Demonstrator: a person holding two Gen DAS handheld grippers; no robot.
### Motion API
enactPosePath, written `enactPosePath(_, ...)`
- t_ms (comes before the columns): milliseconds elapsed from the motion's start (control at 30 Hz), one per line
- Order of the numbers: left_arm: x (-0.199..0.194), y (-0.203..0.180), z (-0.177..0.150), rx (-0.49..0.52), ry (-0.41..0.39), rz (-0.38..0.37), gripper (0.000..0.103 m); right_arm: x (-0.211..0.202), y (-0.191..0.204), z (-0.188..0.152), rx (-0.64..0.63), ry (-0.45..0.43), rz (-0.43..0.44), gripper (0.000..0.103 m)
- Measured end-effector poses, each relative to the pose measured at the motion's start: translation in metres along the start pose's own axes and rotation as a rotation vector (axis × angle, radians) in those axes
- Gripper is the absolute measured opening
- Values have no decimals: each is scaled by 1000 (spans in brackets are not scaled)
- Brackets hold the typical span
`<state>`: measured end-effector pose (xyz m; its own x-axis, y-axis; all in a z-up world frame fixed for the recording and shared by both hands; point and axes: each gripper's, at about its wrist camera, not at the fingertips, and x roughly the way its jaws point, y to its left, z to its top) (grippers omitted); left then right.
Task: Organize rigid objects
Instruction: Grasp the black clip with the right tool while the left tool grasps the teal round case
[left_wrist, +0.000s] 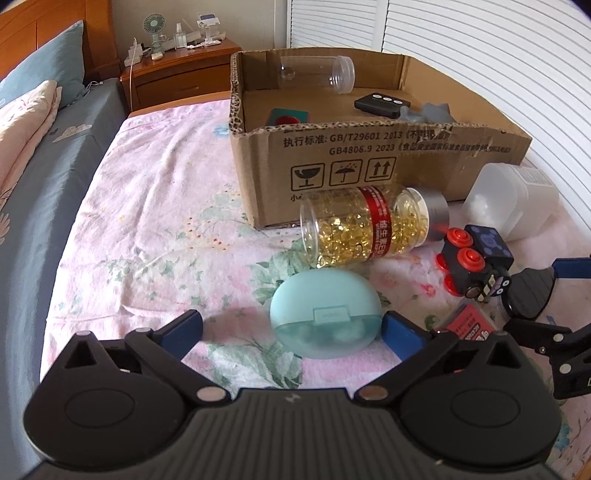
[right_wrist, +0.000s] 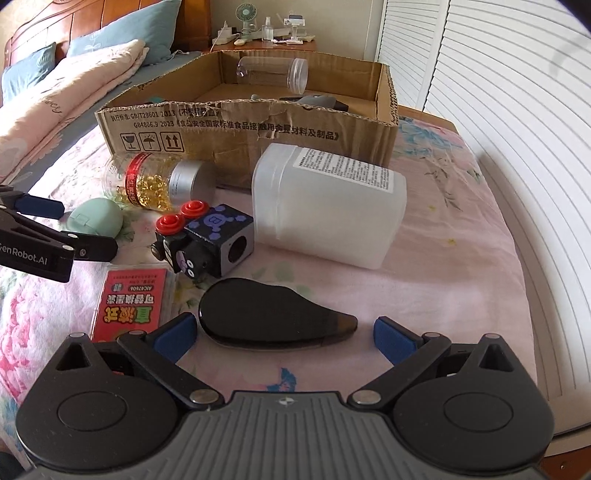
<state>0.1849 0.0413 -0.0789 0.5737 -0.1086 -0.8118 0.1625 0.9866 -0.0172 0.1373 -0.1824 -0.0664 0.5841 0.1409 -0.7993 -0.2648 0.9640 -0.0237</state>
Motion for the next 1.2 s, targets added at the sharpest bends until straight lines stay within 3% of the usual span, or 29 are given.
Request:
enactPosePath(333, -2, -10, -2, -3, -20, -6, 97, 1, 2, 1, 0, -14, 1, 103)
enactPosePath(600, -7, -18, -1, 15, -48, -21, 73, -1, 0, 1, -5, -40, 7, 95)
enactPosePath(1033, -7, -25, 0, 33, -48, -30, 68, -2, -2, 1, -2, -30, 6, 93)
enactPosePath(1200, -7, -24, 2, 34, -50, -36, 60, -4, -1, -1, -6, -26, 4, 92)
